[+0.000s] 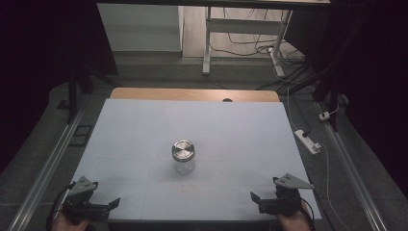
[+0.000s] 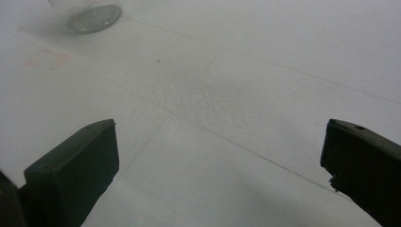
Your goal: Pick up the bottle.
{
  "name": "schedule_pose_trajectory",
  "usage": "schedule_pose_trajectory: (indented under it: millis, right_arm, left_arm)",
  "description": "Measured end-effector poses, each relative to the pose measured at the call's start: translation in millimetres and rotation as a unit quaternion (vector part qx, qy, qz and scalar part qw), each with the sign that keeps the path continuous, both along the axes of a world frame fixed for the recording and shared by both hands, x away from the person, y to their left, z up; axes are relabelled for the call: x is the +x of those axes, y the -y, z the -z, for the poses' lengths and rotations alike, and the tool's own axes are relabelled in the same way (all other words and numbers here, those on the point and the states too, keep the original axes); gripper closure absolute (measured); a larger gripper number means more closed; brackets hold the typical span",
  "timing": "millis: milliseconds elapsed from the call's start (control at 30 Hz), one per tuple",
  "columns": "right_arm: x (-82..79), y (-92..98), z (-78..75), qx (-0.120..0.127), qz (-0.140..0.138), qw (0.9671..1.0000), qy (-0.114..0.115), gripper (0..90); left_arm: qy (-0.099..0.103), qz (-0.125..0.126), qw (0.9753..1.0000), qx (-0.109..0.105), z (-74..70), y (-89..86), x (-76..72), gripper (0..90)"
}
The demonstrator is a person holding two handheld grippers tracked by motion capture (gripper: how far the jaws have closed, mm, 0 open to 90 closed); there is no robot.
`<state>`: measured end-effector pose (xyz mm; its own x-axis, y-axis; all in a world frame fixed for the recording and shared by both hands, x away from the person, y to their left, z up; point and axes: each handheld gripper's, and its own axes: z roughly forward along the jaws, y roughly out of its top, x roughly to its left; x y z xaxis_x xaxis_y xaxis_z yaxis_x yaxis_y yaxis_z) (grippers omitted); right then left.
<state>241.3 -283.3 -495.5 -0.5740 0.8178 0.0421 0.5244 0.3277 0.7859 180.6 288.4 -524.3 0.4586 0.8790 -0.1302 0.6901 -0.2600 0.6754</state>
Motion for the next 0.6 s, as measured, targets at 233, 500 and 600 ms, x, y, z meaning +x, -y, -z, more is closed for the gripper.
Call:
schedule_pose_trajectory:
  millis: [233, 500, 600]
  right_arm:
    - [1.0, -1.3, -0.2, 0.003, -0.009, 0.9999, -0.006, 0.0]
    - [1.1, -1.3, -0.5, 0.016, -0.019, 0.9997, -0.01, 0.0]
    - [1.3, -2.0, -0.2, 0.014, -0.021, 0.9996, -0.012, 0.0]
  left_arm:
    - [-0.008, 0.002, 0.9998, -0.016, 0.5, -2.8, 0.5, 0.0]
    - [-0.013, 0.009, 0.9999, -0.006, 0.7, 0.0, 1.1, 0.0]
    - [-0.014, 0.008, 0.9998, -0.008, 0.7, -0.3, 1.3, 0.0]
